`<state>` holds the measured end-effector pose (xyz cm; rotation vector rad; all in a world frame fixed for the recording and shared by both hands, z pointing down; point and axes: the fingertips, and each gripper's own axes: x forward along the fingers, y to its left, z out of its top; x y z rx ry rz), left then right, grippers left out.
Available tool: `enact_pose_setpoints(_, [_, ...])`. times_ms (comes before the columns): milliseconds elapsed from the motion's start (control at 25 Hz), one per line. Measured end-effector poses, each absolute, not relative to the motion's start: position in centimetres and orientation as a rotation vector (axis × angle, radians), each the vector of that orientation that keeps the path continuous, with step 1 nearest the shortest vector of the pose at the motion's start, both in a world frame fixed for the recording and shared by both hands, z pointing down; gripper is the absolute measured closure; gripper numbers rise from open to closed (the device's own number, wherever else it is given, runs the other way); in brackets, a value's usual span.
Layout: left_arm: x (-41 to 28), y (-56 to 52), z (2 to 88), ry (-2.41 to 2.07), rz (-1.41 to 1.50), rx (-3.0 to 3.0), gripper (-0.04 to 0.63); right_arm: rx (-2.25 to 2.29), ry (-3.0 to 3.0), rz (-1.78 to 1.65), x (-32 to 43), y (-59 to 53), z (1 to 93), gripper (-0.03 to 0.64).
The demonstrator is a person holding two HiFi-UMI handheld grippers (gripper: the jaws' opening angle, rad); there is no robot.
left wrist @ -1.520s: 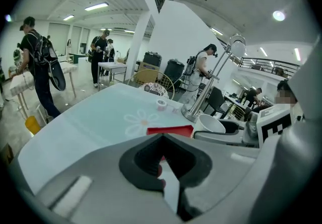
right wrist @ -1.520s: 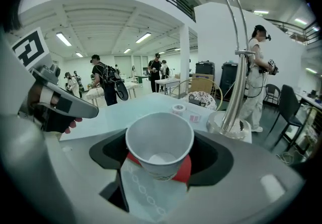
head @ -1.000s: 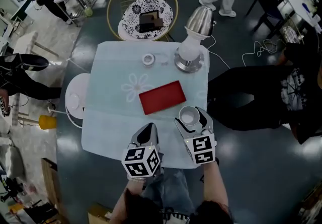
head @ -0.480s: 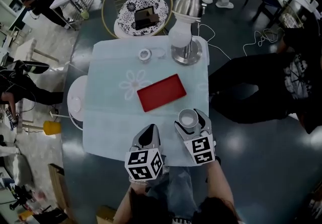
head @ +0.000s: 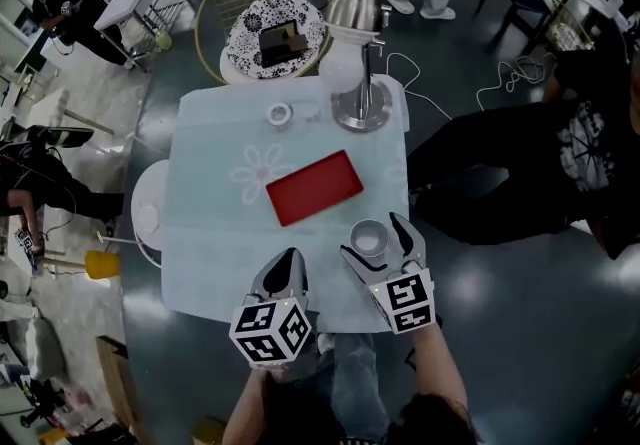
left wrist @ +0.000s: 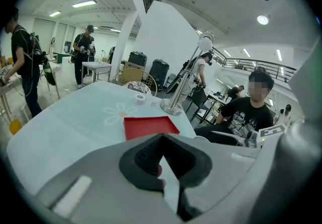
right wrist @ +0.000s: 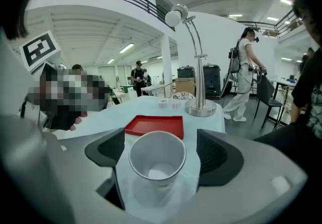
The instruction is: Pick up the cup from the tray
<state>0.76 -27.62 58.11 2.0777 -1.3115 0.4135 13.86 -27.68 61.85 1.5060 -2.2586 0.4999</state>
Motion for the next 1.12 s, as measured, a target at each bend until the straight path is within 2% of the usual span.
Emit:
enact_pose_setpoints(160, [1.5, -26.4, 56.9, -1.279, 0.425, 2.135, 0.595, 1.538, -2.307, 0.469, 13.8, -26.8, 58.3, 0.163])
enact_pose_setpoints(200, [1.6, -26.1, 56.3, -1.273, 0.427, 2.154, 0.595, 1.544, -2.322, 0.465, 13.5, -26.4, 57.2, 0.189])
enact_pose_setpoints(240, [1.6, -25.8, 55.6, -1.266, 0.422, 2.172, 0.595, 1.553, -2.335, 0.464, 13.3, -26.0, 56.0, 0.236])
enact_pose_setpoints(320, [1.6, -25.2, 53.4, -1.249, 0.386, 2.202, 0.595, 1.581, -2.353, 0.476, 12.8, -25.1, 53.5, 0.276])
enact_pose_setpoints(400, [2.0, -25.0, 50.7, -1.224, 0.322, 2.246, 0.595, 1.616, -2.358, 0.467, 12.5, -24.6, 51.0, 0.348])
enact_pose_setpoints(600, [1.5, -23.5, 45.0, -1.199, 0.282, 2.370, 0.595, 1.708, -2.333, 0.369, 10.8, -22.5, 45.4, 0.579])
enact_pose_setpoints(840, [-0.8, -20.3, 39.9, -1.166, 0.134, 2.428, 0.595, 1.690, -2.337, 0.291, 7.7, -19.5, 41.2, 0.592])
enact_pose_setpoints(1120, [-2.6, -17.0, 39.2, -1.166, 0.182, 2.453, 0.595, 1.759, -2.315, 0.320, 6.2, -16.0, 38.8, 0.594])
